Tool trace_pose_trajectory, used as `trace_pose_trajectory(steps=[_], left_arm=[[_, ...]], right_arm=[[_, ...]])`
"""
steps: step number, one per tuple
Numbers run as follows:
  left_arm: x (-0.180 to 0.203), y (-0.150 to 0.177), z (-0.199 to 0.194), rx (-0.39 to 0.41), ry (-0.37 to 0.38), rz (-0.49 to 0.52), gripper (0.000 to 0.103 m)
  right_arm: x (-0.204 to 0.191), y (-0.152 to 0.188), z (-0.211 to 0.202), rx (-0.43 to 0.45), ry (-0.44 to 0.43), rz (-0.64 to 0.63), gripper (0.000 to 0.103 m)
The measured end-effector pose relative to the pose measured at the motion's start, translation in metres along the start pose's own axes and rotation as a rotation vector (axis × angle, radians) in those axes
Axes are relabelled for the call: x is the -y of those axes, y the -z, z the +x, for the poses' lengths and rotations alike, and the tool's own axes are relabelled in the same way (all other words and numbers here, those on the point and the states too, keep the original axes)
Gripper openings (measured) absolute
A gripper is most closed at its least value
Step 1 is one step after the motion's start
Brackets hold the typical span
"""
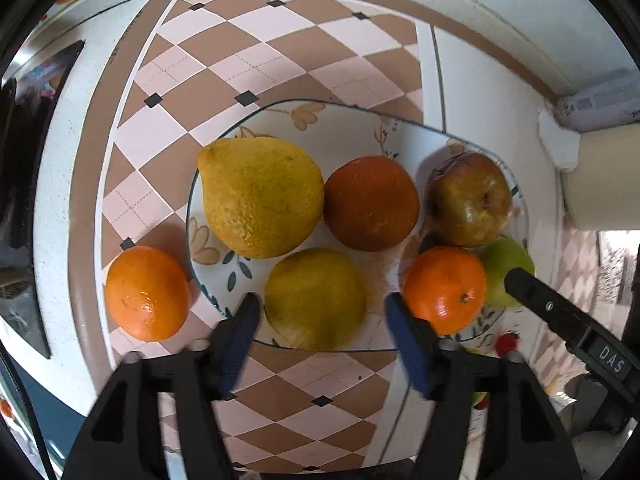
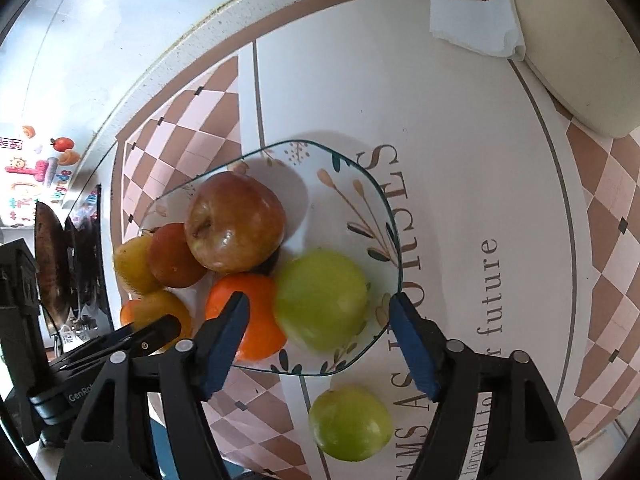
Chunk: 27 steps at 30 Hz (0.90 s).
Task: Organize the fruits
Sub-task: 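Lower the yellow-green citrus onto the plate with the left tool while the right tool carries the green apple over, then withdraw both open tools from the plate toward the loose fruits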
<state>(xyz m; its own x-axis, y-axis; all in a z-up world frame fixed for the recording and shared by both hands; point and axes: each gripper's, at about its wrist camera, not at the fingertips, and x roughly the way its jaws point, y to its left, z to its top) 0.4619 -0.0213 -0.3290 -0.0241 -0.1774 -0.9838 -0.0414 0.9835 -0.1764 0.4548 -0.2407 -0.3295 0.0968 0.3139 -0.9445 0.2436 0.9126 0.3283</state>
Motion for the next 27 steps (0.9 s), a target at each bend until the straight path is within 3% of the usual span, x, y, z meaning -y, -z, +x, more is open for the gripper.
trace_pose_trajectory(steps=[2, 6, 12, 19, 27], left_arm=[[-0.001, 0.0, -0.004, 0.012, -0.01, 0.004, 0.086], [-0.003, 0.003, -0.017, 0.042, -0.034, 0.014, 0.086], [-0.011, 0.022, -0.039, 0.122, -0.142, 0.048, 0.086], [-0.018, 0.051, -0.055, 0.163, -0.197, 0.084, 0.086], [-0.019, 0.083, -0.085, 0.215, -0.179, 0.103, 0.086]], right_arm=[[-0.003, 0.0, -0.005, 0.009, 0.017, -0.015, 0.076], [-0.01, 0.006, -0.015, 0.016, 0.077, -0.053, 0.09], [-0.022, 0.033, -0.032, 0.062, 0.223, -0.138, 0.093], [-0.033, 0.066, -0.044, 0.092, 0.258, -0.16, 0.093], [-0.056, 0.104, -0.068, 0.128, 0.255, -0.2, 0.093]])
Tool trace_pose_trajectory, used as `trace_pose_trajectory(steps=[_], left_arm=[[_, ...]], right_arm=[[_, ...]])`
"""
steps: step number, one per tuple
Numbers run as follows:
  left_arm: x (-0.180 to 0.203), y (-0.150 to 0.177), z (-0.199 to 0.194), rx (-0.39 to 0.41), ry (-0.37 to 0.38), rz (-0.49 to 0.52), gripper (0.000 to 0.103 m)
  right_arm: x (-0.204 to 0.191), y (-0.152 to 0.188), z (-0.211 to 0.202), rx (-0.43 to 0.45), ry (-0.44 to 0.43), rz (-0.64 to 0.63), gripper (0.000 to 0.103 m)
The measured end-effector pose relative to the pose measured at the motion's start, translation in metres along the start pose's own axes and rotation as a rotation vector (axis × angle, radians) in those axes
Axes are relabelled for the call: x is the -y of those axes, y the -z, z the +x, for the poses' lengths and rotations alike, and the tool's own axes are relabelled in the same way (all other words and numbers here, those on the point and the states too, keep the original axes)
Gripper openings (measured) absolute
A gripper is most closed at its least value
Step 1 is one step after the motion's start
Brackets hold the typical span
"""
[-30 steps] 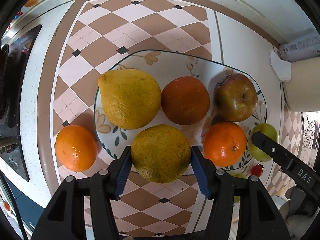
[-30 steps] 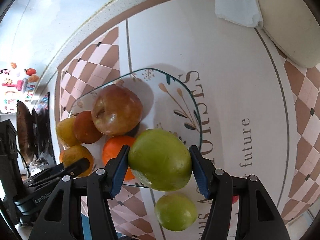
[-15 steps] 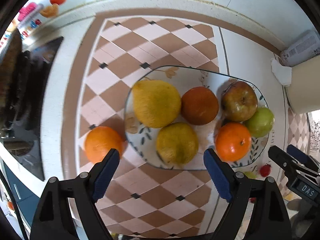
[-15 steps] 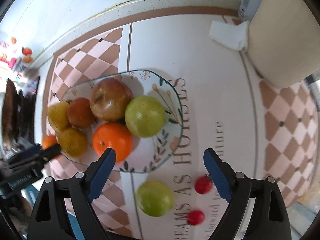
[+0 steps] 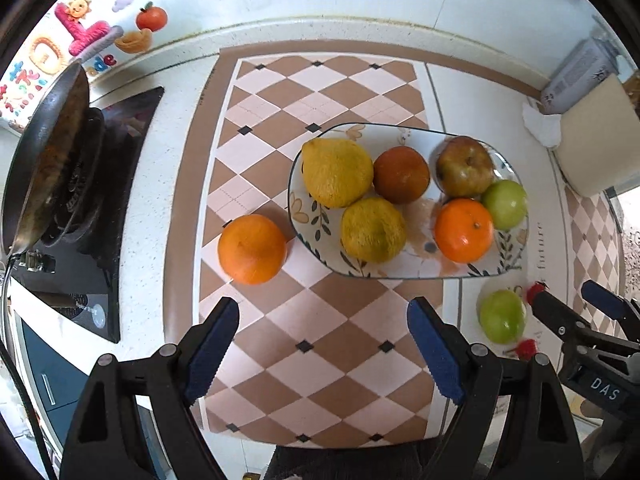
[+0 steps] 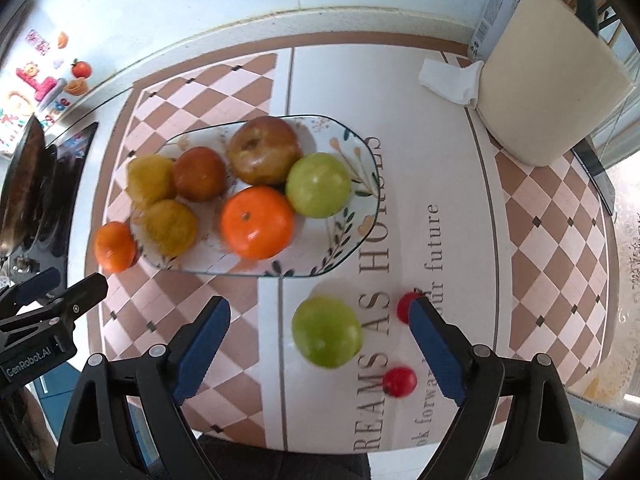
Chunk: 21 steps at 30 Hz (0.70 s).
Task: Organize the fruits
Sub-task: 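Withdraw both open tools from the plate toward the loose fruits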
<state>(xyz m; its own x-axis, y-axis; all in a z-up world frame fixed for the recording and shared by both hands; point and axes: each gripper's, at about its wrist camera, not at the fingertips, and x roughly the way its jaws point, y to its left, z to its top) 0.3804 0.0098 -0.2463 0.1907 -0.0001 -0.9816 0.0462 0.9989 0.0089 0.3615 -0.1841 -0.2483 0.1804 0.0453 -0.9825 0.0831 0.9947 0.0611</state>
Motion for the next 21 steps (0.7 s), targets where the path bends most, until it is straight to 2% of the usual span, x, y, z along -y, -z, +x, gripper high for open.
trace_pose_trajectory(steps=[13, 21], left_arm=[[-0.003, 0.037, -0.08, 0.105, 0.059, 0.011, 0.086], [-0.008, 0.054, -0.114, 0.159, 0.08, 0.004, 0.086]], right_arm=[[-0.018, 0.045, -0.091, 0.116, -0.031, -0.038, 0.093], [-0.02, 0.066, -0.14, 0.168, -0.065, -0.034, 0.093]])
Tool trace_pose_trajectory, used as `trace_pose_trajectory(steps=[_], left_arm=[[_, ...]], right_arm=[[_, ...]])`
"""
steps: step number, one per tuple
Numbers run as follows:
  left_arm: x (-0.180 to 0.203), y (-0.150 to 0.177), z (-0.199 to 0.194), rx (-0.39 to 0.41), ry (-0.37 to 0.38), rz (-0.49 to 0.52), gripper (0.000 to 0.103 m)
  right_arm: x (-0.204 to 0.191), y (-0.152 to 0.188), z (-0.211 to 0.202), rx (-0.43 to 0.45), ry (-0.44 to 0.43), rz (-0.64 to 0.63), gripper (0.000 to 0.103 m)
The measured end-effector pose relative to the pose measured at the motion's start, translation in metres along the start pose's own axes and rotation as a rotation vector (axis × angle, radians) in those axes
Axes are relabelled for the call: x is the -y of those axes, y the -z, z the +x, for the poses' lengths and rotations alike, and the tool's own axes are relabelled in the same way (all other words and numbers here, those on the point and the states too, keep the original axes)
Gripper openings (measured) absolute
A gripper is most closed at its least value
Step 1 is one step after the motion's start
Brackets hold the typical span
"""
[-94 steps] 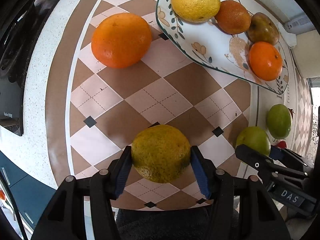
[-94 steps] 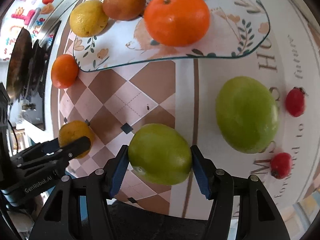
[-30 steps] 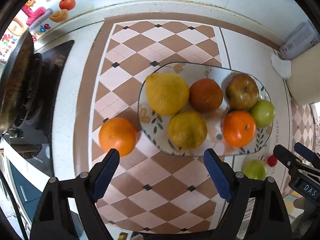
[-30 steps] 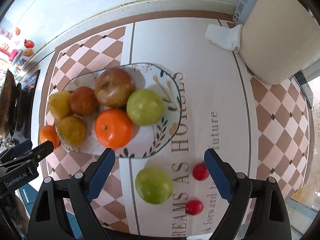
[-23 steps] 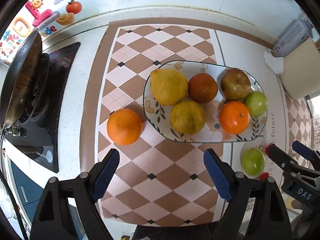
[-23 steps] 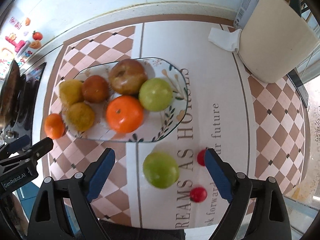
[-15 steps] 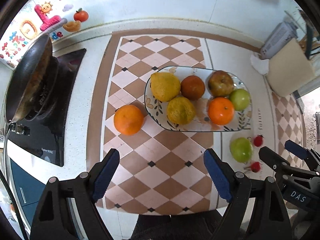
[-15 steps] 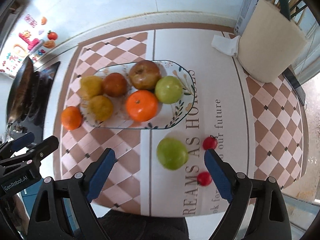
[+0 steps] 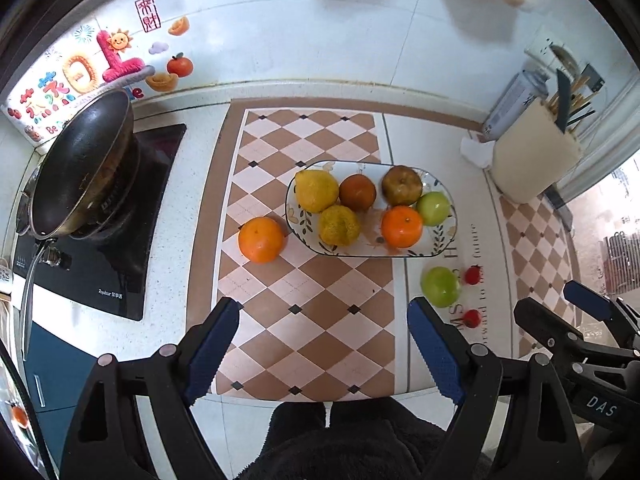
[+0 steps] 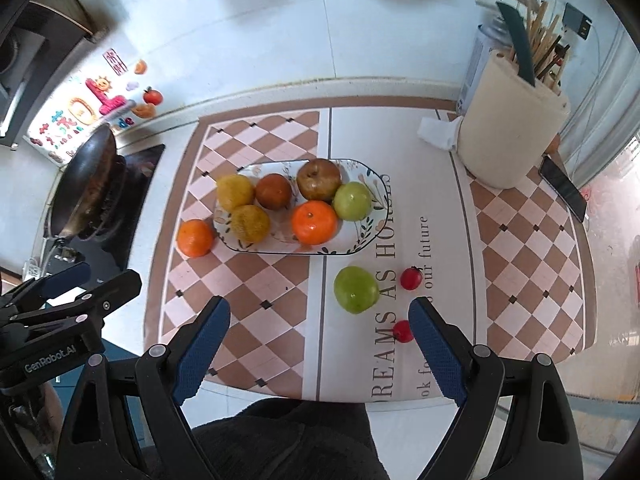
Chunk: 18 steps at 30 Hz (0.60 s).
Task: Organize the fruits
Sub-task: 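Withdraw both open tools from the plate toward the loose fruits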
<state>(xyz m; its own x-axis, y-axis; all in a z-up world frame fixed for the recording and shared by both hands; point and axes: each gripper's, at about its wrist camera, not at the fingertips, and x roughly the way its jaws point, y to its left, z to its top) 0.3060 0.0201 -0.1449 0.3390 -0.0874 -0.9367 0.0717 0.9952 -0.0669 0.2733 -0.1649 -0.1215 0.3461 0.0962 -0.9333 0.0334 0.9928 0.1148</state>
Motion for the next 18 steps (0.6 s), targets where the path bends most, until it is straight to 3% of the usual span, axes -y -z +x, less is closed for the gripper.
trace_pose_trajectory(steps=[10, 18], left_arm=[[0.001, 0.013, -0.023, 0.037, 0.007, 0.005, 0.086], [-0.005, 0.009, -0.016, 0.038, 0.0, -0.026, 0.086]], right_arm=[[-0.004, 0.01, -0.02, 0.021, -0.014, -0.004, 0.093], [0.003, 0.003, -0.008, 0.013, -0.04, 0.013, 0.093]])
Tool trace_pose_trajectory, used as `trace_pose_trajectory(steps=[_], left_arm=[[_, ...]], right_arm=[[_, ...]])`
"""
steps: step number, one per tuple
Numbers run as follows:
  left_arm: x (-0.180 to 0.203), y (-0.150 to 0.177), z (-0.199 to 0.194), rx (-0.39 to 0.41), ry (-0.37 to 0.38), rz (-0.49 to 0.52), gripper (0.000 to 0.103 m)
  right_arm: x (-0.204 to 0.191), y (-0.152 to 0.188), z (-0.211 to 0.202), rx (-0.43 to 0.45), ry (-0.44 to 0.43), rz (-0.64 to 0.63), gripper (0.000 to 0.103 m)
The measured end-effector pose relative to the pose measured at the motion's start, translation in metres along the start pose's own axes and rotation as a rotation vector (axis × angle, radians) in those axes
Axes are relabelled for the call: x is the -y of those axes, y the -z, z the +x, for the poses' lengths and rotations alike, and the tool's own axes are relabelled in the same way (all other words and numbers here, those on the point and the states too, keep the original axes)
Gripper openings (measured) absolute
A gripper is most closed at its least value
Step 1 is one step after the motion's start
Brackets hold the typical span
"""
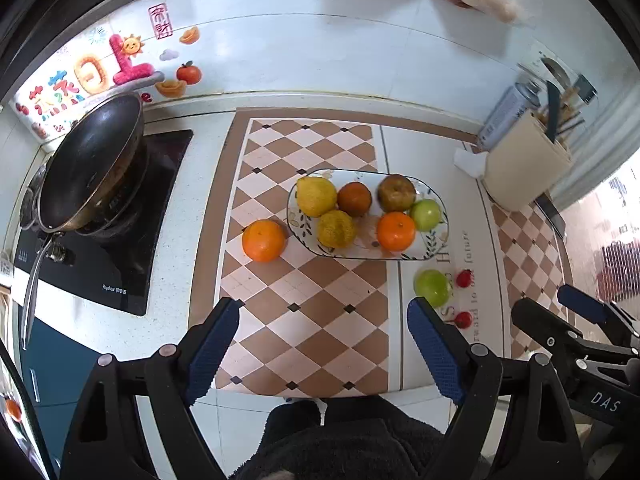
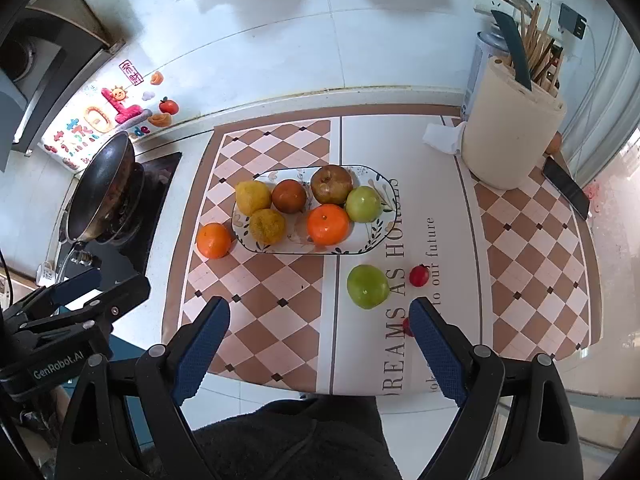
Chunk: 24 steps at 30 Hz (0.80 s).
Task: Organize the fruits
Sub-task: 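Withdraw both open tools from the plate toward the loose fruits, then grasp the loose orange with the left tool while the right tool grasps the other green apple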
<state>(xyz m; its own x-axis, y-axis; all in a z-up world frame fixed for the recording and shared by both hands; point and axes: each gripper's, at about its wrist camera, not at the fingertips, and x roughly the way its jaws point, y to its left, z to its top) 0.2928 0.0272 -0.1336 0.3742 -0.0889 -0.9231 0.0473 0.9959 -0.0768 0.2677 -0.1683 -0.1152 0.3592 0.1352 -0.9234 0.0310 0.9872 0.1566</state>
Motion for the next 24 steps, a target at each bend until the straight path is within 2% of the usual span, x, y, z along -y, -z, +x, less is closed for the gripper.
trace_pose_trajectory(steps=[1, 2, 3, 7, 11, 15, 17, 19, 21, 24], left_arm=[[-0.001, -0.002, 0.003, -0.002, -0.007, -0.004, 0.088], [-0.003, -0.004, 0.007, -0.005, -0.02, -0.01, 0.097], [-0.006, -0.006, 0.012, -0.005, -0.034, -0.017, 0.1], [-0.022, -0.016, 0.032, -0.007, -0.081, -0.058, 0.1], [-0.045, -0.025, 0.062, -0.045, -0.136, -0.111, 0.1], [-0.069, -0.029, 0.09, -0.096, -0.153, -0.17, 0.1], [-0.083, -0.032, 0.109, -0.138, -0.134, -0.214, 0.1], [-0.098, -0.036, 0.129, -0.194, -0.103, -0.27, 0.1], [-0.115, -0.042, 0.15, -0.239, -0.058, -0.34, 0.1], [-0.127, -0.052, 0.176, -0.277, -0.043, -0.385, 0.1]], right_arm=[[0.003, -0.002, 0.004, -0.003, -0.002, 0.006, 0.093], [0.008, -0.004, 0.013, -0.01, -0.006, 0.016, 0.093], [0.012, -0.005, 0.02, -0.018, -0.01, 0.023, 0.093], [0.036, -0.01, 0.059, -0.068, -0.017, 0.077, 0.093], [0.063, -0.009, 0.108, -0.143, -0.027, 0.136, 0.093], [0.076, -0.006, 0.15, -0.202, -0.04, 0.167, 0.093], [0.08, -0.003, 0.169, -0.222, -0.05, 0.178, 0.092], [0.081, -0.002, 0.183, -0.244, -0.055, 0.171, 0.071], [0.08, -0.001, 0.197, -0.267, -0.054, 0.162, 0.069], [0.078, -0.001, 0.212, -0.295, -0.059, 0.159, 0.069]])
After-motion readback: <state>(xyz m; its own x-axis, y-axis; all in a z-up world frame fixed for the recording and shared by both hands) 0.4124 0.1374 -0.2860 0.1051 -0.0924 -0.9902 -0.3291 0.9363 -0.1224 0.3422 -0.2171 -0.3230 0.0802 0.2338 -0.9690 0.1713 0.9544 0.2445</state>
